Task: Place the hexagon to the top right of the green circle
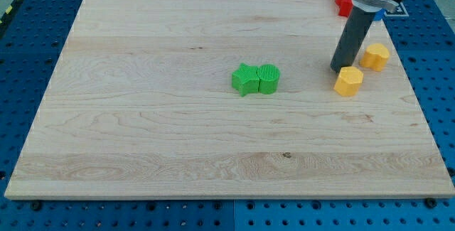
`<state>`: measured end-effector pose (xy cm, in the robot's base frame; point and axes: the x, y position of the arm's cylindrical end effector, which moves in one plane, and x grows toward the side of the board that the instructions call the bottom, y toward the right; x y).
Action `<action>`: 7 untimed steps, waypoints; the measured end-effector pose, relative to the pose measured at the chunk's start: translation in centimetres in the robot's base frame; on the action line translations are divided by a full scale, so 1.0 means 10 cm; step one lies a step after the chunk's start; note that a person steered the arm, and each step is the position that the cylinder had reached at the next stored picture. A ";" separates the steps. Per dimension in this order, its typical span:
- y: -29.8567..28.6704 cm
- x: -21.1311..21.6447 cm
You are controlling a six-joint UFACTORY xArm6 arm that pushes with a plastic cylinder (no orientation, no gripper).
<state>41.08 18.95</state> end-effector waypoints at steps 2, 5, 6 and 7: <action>0.95 0.40; -0.65 0.11; -0.65 0.03; -0.46 0.03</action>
<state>41.43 14.30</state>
